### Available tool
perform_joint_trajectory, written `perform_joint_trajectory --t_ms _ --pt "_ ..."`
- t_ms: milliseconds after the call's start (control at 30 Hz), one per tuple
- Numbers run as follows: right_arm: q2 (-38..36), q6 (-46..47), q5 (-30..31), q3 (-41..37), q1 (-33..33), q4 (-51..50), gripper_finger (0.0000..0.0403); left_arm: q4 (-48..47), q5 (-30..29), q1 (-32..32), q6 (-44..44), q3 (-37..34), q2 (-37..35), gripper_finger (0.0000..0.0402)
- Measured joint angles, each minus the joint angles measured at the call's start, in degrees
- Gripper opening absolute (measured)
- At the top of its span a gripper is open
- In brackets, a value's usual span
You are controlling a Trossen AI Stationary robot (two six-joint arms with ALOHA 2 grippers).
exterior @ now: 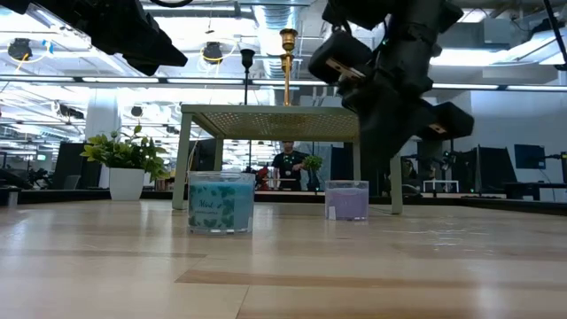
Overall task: Pick & Place candle stick holders
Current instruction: Put the purple scented candle on the shelf
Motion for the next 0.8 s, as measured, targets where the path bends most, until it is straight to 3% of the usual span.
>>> perform_joint_trajectory --t_ms 400,800 --pt "0.0 4.0 5.4 0.0 -1.7 1.1 0.0134 0.0 0.0 0.0 0.0 0.0 0.0 0.0008" --pt "0.7 5.3 9.7 0.0 -1.5 -0.3 0.0107 0.0 0.0 0.0 0.0 0.0 0.0 0.0008"
